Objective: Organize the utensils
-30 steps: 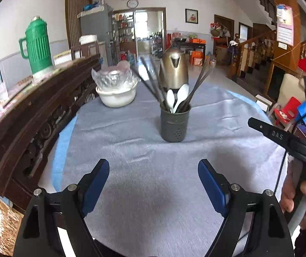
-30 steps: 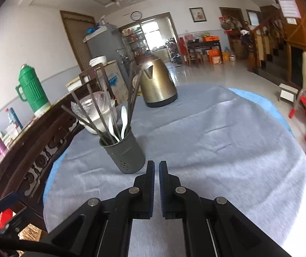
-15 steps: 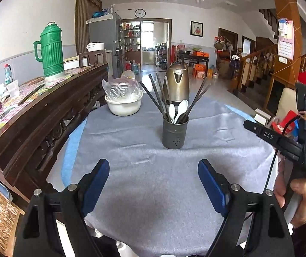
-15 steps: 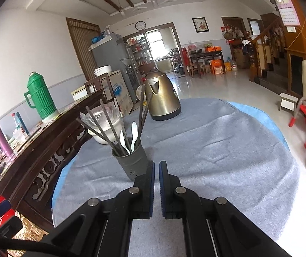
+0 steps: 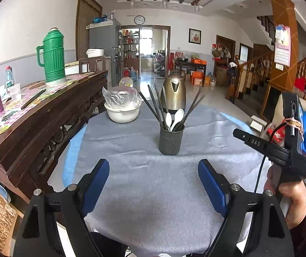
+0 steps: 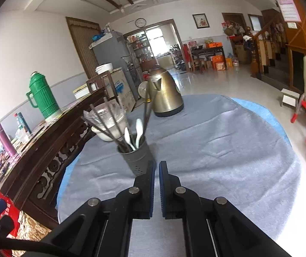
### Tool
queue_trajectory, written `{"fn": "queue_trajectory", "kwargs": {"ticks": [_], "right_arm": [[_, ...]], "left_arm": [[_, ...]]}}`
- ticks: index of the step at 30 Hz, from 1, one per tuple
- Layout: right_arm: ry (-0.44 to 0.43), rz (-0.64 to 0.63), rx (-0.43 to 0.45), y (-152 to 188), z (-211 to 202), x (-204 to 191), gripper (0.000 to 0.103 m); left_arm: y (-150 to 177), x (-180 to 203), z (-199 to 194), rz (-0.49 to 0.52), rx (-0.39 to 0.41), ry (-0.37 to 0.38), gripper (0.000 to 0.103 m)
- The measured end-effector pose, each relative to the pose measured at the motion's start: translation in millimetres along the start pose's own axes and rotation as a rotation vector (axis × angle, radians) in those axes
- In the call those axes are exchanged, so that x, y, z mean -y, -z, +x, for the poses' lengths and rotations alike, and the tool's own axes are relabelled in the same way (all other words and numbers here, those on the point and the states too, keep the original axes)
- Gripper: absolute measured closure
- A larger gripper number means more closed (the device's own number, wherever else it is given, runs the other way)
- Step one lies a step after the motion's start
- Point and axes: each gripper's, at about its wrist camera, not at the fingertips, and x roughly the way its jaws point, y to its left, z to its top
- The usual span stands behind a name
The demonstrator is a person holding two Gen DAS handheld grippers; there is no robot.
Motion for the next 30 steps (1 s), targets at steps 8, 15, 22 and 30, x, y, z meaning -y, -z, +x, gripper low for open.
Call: {"fn": "queue_trajectory", "kwargs": {"ticks": [8, 15, 22, 30], "right_arm": [[-0.026, -0.034, -0.017, 5.7, 1.5, -24.9, 0.097], [-0.093, 0.009, -0.022, 4.5, 4.8, -37.5, 0.097], [-0.142, 0.027, -0.037, 8.7, 4.0, -39.4, 0.097], [-0.187, 0.042, -0.055, 23.1, 3.1, -44.1, 0.097]], "left_arm": [[2.4, -21.4, -12.1, -0.05, 0.018, -0.016, 0.018], [1.3, -22.5, -20.5, -0.042, 0.004, -0.029, 0.018], [5.5, 1.9, -29.9, 0.042, 0.015, 0.003, 0.018], [13.0, 10.2, -38.7, 0.078, 0.009, 0.01, 0.018]]}}
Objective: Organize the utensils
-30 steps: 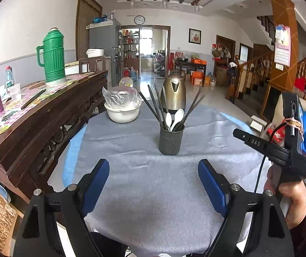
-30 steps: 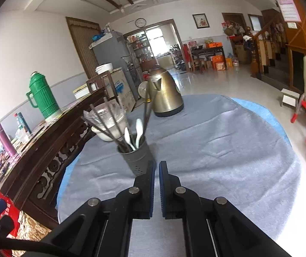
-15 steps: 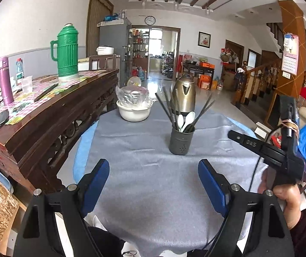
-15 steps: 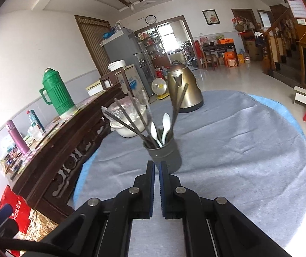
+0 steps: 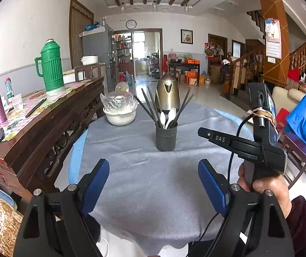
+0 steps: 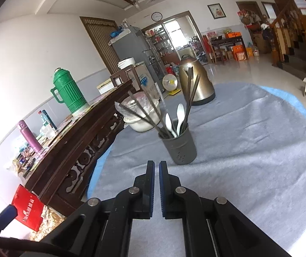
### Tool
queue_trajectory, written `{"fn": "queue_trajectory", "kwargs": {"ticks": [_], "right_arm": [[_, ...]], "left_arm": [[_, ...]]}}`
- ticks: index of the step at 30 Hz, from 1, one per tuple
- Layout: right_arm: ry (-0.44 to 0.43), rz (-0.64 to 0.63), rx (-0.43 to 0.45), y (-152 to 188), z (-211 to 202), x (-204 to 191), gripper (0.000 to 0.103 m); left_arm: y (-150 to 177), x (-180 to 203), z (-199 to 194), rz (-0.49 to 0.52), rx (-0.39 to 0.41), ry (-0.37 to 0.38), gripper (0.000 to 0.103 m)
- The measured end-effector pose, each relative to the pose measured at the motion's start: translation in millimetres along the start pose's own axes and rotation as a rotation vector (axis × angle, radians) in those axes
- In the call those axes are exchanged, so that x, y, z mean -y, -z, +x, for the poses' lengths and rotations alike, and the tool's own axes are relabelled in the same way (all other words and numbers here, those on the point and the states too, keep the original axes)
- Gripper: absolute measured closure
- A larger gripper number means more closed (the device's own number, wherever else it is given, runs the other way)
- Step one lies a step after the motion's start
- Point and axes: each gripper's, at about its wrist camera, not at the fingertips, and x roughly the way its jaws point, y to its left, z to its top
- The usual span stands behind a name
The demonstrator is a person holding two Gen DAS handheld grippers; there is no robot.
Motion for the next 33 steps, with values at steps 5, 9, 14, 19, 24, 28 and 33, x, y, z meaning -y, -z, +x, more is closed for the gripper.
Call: {"fn": "queue_trajectory", "kwargs": {"ticks": [5, 9, 14, 19, 24, 28, 33], "right_arm": [[-0.021, -0.033, -0.036, 7.7, 10.2, -15.3, 0.097], [-0.037, -0.05, -0.047, 9.8, 16.6, -26.5, 0.097], [-0.03, -0.081, -0.064, 17.4, 22.5, -30.0, 0.097], [-0.041, -0.02, -0.079, 20.4, 24.6, -14.6, 0.097], [-0.052, 0.023, -0.085, 18.8, 27.4, -6.3, 0.097], [-0.064, 0.023, -0.088, 19.5, 29.4, -7.9, 0.097], [-0.079, 0.03, -0.092, 21.0, 32.4, -11.0, 0.097]], "left_arm": [[-3.2, -6.5, -7.7, -0.026, 0.026, -0.004, 0.018], [-6.0, -12.5, -8.3, -0.053, 0.046, 0.006, 0.018], [-8.8, -23.1, -4.7, -0.113, 0.061, -0.007, 0.018], [-9.9, -24.6, -6.9, -0.132, 0.08, 0.0, 0.018], [-10.7, -20.0, -10.3, -0.112, 0.1, -0.01, 0.018], [-12.7, -19.8, -12.3, -0.12, 0.107, -0.02, 0.018], [-14.3, -20.3, -15.5, -0.126, 0.118, -0.029, 0.018]]}}
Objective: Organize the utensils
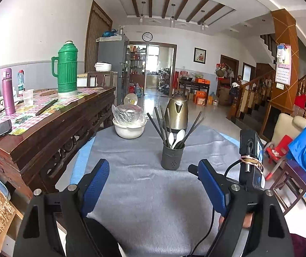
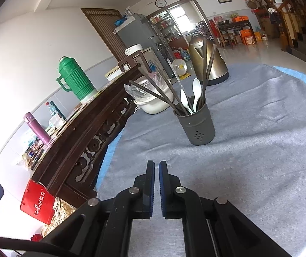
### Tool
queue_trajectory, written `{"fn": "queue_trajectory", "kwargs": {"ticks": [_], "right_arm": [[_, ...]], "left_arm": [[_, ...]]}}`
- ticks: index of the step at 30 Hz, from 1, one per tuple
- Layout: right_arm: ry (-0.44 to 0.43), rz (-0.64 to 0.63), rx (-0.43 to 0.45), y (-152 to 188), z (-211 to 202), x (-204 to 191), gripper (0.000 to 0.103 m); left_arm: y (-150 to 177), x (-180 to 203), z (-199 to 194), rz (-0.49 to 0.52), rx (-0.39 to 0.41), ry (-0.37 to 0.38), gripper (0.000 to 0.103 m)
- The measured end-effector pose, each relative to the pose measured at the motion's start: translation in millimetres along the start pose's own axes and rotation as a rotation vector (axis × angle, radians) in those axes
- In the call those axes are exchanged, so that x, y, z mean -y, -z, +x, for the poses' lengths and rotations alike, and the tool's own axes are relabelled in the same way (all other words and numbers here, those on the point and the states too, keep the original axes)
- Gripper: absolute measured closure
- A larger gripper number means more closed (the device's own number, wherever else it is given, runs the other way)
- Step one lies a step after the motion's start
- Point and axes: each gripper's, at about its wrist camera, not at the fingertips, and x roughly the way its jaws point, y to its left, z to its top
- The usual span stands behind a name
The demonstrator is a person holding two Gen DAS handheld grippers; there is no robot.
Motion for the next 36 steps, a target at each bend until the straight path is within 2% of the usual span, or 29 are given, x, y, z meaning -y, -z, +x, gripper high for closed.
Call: {"fn": "queue_trajectory", "kwargs": {"ticks": [15, 29, 36], "right_arm": [[-0.012, 0.043, 0.025, -0.4, -14.0, 12.8, 0.097], [-0.018, 0.027, 0.04, -2.3, -16.5, 10.2, 0.097], [0.012, -0.001, 0.056, -4.4, -17.8, 3.9, 0.097]], "left_arm": [[-0.8, 21.7, -10.8, 0.037, 0.017, 0.027, 0.018], [0.9, 37.1, -13.2, 0.066, 0.026, 0.029, 0.018], [8.6, 40.2, -8.0, 0.055, -0.013, 0.088, 0.018]]}}
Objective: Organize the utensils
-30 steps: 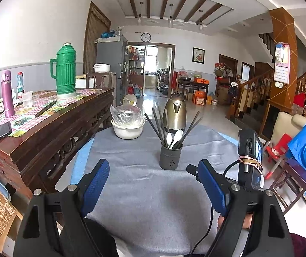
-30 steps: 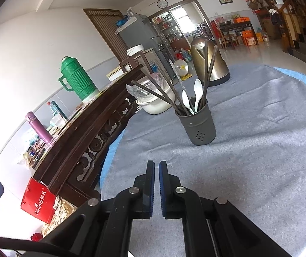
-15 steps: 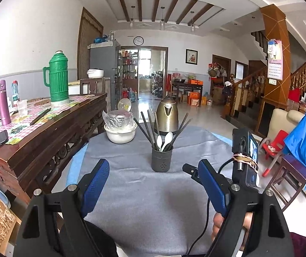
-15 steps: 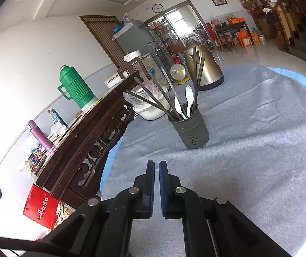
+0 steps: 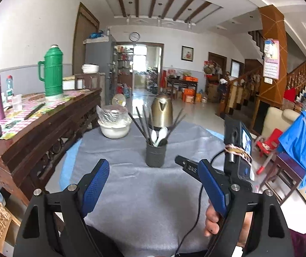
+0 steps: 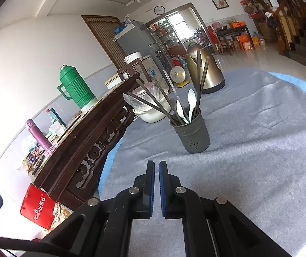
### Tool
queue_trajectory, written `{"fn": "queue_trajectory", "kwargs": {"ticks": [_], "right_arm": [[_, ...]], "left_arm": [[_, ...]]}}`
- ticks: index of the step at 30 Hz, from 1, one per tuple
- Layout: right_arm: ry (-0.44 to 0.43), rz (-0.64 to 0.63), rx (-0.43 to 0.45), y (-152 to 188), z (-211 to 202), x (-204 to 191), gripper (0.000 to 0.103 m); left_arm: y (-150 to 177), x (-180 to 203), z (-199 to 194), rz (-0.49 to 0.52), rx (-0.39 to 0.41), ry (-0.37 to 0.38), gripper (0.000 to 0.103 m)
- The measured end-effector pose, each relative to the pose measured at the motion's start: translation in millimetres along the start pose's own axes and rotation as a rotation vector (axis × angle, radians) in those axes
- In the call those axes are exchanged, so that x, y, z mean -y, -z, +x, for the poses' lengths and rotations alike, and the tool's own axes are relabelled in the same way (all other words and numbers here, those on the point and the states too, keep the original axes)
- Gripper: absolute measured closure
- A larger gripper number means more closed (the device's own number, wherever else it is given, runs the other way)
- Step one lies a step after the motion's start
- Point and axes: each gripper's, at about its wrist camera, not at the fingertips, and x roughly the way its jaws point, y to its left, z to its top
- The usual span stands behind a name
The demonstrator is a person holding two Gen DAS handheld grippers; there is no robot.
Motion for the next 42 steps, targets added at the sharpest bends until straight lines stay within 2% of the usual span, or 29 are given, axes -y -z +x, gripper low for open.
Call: {"fn": "queue_trajectory", "kwargs": {"ticks": [8, 13, 18, 24, 30, 33, 39, 40, 41, 42], "right_arm": [[0.065, -0.061, -0.008, -0.3, -5.8, -0.6, 0.097], [0.094, -0.074, 0.026, -6.5, -16.6, 10.7, 0.097], [0.112, -0.035, 0.05, -15.6, -25.4, 37.1, 0.097], [0.1, -0.009, 0.05, -19.0, -24.5, 56.9, 0.097], [0.134, -0.052, 0.043, -24.5, -27.0, 56.3, 0.097], [0.115, -0.03, 0.02, -29.3, -28.3, 57.8, 0.097], [0.147, -0.106, 0.01, -30.0, -30.4, 46.1, 0.097], [0.146, -0.108, 0.002, -30.3, -30.4, 45.1, 0.096], [0.143, -0.111, -0.008, -30.2, -29.9, 43.8, 0.09], [0.141, -0.113, -0.015, -29.8, -29.7, 42.4, 0.078]], "left_arm": [[0.6, 4.7, 20.5, 0.025, -0.05, 0.062, 0.018], [-0.4, -1.4, 42.0, 0.054, -0.088, 0.009, 0.018], [3.4, -2.7, 67.4, 0.095, -0.119, -0.083, 0.018], [7.6, 8.9, 91.0, 0.141, -0.192, -0.075, 0.018], [-1.7, 0.2, 111.9, 0.098, -0.204, -0.11, 0.018], [-6.0, -1.2, 123.8, 0.117, -0.195, -0.143, 0.018], [-10.9, -11.8, 146.2, 0.111, -0.216, -0.199, 0.018], [-10.9, -15.0, 148.8, 0.104, -0.219, -0.204, 0.018], [-10.6, -17.9, 150.8, 0.098, -0.221, -0.214, 0.018], [-10.0, -20.9, 152.1, 0.095, -0.221, -0.231, 0.018]]}}
